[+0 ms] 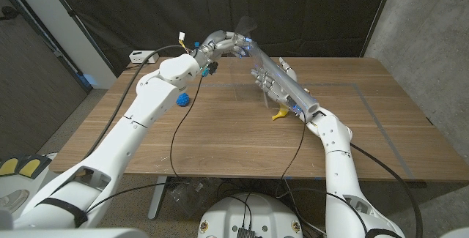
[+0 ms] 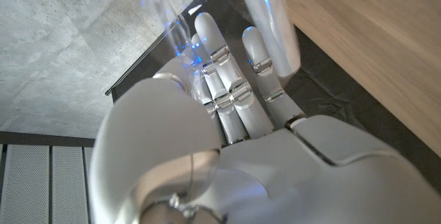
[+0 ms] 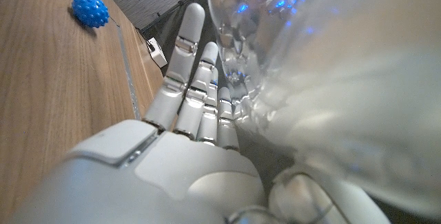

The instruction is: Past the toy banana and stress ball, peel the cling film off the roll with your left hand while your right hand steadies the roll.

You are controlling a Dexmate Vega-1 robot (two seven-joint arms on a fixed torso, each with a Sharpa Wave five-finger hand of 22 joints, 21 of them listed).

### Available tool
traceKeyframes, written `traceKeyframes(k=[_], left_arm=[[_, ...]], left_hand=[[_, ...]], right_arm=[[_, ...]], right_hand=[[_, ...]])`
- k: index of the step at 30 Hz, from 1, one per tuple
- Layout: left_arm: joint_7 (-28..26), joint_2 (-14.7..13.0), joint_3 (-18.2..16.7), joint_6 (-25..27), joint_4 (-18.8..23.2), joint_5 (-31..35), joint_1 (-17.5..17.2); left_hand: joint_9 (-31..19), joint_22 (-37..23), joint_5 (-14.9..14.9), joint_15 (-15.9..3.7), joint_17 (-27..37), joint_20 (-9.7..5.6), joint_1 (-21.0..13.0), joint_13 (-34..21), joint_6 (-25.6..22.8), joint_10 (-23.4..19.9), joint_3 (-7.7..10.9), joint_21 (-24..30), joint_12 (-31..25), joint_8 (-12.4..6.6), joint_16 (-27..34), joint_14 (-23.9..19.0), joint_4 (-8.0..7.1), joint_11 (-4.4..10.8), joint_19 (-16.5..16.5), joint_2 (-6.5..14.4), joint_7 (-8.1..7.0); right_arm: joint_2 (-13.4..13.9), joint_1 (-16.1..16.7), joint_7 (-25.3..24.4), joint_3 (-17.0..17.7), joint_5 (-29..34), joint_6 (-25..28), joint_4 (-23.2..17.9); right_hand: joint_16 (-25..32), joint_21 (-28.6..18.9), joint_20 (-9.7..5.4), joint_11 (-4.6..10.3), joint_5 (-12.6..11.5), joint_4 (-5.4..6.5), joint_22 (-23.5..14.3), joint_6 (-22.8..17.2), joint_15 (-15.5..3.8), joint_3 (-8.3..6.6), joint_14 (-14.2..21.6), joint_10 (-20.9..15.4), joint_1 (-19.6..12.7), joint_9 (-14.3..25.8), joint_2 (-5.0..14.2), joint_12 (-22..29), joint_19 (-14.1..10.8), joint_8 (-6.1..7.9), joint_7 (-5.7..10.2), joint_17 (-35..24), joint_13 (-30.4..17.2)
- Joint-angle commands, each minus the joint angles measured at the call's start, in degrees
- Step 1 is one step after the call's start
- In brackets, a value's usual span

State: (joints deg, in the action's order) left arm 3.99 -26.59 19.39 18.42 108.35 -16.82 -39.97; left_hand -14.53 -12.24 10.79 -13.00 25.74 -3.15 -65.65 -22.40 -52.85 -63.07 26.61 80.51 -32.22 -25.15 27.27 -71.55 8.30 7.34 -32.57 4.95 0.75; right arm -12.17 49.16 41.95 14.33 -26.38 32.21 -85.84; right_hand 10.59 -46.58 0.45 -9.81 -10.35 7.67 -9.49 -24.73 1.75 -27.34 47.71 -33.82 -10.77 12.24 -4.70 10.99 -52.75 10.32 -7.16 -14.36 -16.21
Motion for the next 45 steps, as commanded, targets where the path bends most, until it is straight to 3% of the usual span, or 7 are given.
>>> traceKeyframes(k=[1, 12, 26, 45], left_arm=[[-3.11, 1.93, 1.6, -1.09, 0.82, 4.8, 3.12], [-4.09, 3.91, 3.29, 0.36, -0.45, 7.55, 6.07], [-5.65, 5.69, 2.52, -0.62, 0.49, 8.59, 6.08], [-7.03, 8.39, 0.54, -5.36, 0.21, 9.11, 6.19]], left_hand=[[-0.29, 0.1, -0.19, 0.14, 0.43, -3.07, -0.11, -0.07, -2.79, -2.67, 0.42, 0.55, -0.02, 0.22, -0.35, -0.52, -0.06, 2.19, 0.29, 0.34, 3.02], [-0.65, 0.44, -0.24, 0.11, 1.02, -3.27, -0.27, 0.1, -3.37, -2.98, 0.8, 1.44, 0.14, 0.35, -0.44, -0.83, -0.01, 1.9, 0.49, 0.13, 3.42], [-0.97, 0.77, -0.3, 0.19, 1.65, -3.32, -0.24, 0.09, -3.91, -3.25, 1.2, 2.38, 0.23, 0.59, -0.59, -1.08, -0.09, 1.78, 0.74, -0.09, 3.58], [-1.38, 1.08, -0.35, 0.18, 2.49, -3.54, -0.18, -0.14, -4.36, -3.39, 1.75, 3.42, 0.32, 1.0, -0.79, -1.34, -0.17, 1.85, 1.2, -0.39, 3.52]], right_arm=[[-0.98, -0.53, -0.06, 1.14, 0.39, -0.08, 2.12], [-1.01, 0.22, 0.34, 1.29, 0.46, -0.04, 1.53], [-0.56, 0.29, 0.5, 1.3, 0.81, 1.4, 0.63], [-0.81, -0.75, 0.48, 1.58, 1.14, 0.8, 2.33]], right_hand=[[0.05, 0.37, 0.28, -0.04, 0.25, -0.37, -0.3, 0.24, -0.22, -0.09, -0.33, 0.24, 0.3, -0.05, 0.34, 0.12, 0.29, 0.25, 0.08, -0.13, -0.02], [0.08, 0.69, 0.52, -0.02, 0.21, -0.54, -0.4, 0.29, -0.17, -0.18, -0.85, 0.38, 0.33, -0.11, 0.55, 0.3, 0.33, 0.42, 0.14, -0.01, 0.19], [0.19, 1.01, 1.07, -0.07, 0.22, -0.71, -0.53, 0.4, 0.38, -0.09, -1.18, 0.8, 0.58, -0.19, 0.43, 0.4, 0.24, 0.56, 0.14, 0.18, 0.46], [0.38, 1.45, 1.01, -0.1, 0.14, -1.03, -0.64, 0.16, 0.34, -0.26, -1.3, 0.64, 0.52, -0.28, 0.65, 0.75, 0.28, 0.82, 0.07, 0.4, 0.78]])
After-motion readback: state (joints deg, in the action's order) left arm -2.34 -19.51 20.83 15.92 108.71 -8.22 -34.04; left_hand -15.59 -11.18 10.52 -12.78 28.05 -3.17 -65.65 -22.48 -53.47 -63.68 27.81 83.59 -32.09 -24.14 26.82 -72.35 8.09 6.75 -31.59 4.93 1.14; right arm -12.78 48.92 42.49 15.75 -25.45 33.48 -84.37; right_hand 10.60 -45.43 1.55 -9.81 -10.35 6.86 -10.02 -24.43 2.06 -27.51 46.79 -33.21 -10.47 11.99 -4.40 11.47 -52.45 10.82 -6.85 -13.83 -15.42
